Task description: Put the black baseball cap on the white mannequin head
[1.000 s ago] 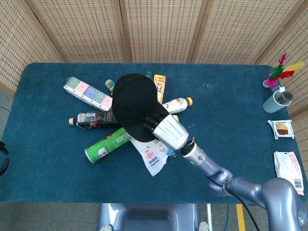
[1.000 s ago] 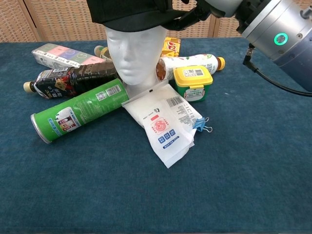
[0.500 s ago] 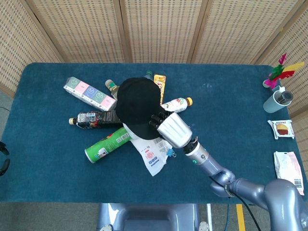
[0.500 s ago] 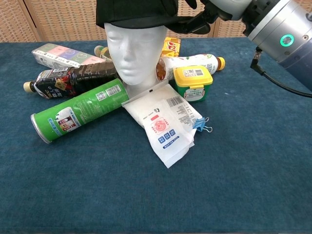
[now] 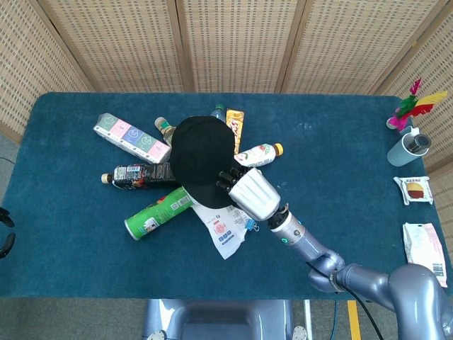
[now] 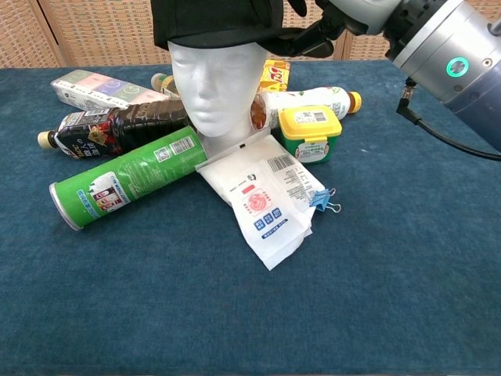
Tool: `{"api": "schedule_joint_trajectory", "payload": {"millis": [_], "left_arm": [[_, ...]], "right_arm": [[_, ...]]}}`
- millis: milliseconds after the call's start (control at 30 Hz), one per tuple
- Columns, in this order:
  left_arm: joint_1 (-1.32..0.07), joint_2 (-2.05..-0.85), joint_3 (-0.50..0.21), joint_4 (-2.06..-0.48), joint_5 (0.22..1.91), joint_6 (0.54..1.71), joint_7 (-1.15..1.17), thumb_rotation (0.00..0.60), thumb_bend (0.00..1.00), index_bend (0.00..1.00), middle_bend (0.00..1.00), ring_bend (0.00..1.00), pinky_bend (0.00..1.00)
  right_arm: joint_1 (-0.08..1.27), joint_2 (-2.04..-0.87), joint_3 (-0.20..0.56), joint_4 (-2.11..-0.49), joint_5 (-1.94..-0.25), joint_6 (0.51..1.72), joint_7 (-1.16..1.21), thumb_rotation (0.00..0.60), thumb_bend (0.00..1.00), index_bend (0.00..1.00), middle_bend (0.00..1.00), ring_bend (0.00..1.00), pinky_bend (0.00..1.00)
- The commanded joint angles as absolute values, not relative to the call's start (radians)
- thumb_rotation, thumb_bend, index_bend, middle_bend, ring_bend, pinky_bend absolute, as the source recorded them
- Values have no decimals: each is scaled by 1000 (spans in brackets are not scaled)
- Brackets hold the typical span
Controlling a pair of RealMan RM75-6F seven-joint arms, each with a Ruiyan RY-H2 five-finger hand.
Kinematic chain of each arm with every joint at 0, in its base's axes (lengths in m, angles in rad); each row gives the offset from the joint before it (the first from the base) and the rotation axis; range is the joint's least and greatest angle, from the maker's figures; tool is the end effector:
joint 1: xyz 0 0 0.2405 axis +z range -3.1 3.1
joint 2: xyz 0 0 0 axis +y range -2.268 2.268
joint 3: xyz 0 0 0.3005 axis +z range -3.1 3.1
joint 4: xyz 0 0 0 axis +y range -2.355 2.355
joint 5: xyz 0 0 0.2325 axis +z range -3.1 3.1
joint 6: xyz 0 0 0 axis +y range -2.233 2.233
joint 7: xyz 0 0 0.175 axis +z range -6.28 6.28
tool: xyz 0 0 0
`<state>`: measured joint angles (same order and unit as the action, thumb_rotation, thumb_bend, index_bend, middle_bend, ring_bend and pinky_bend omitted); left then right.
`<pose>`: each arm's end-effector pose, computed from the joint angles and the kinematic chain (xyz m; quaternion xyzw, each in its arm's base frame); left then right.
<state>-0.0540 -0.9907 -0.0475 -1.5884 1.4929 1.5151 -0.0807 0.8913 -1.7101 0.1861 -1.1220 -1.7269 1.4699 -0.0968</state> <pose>-0.3768 0.2062 0.2147 -0.5907 -0.3662 -0.3692 0.6170 -0.0562 -0.4084 -0.0121 0.6906 -0.0565 0.6305 0.3498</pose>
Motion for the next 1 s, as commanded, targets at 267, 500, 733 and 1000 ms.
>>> {"api": "schedule_joint_trajectory", "payload": {"millis": [267,500,733,1000], "left_arm": [[-56,-993,-48,-1585,1494,1515,-82,600,365,478,356,287,310],[-57,-990,-50,-1590,1495,1516,-78,600,365,477,356,287,310],[-61,-986,-52,-1599,1498,1516,-72,600,365,478,356,287,310],[-63,-986,-53,-1611,1496,1513,-59,600,365,478,356,287,310]], "right_arm": [[884,-1685,170,-1147,-1729,1441,-94,600,516,406,481,576,715],[873,-1670,173,-1160,-1729,1452,-80,600,515,298,408,522,622],[840,-1636,158,-1178,-1737,1474,-88,600,517,251,374,487,578],[742,-1551,94,-1239,-1731,1500,-85,600,522,234,372,475,567]]}}
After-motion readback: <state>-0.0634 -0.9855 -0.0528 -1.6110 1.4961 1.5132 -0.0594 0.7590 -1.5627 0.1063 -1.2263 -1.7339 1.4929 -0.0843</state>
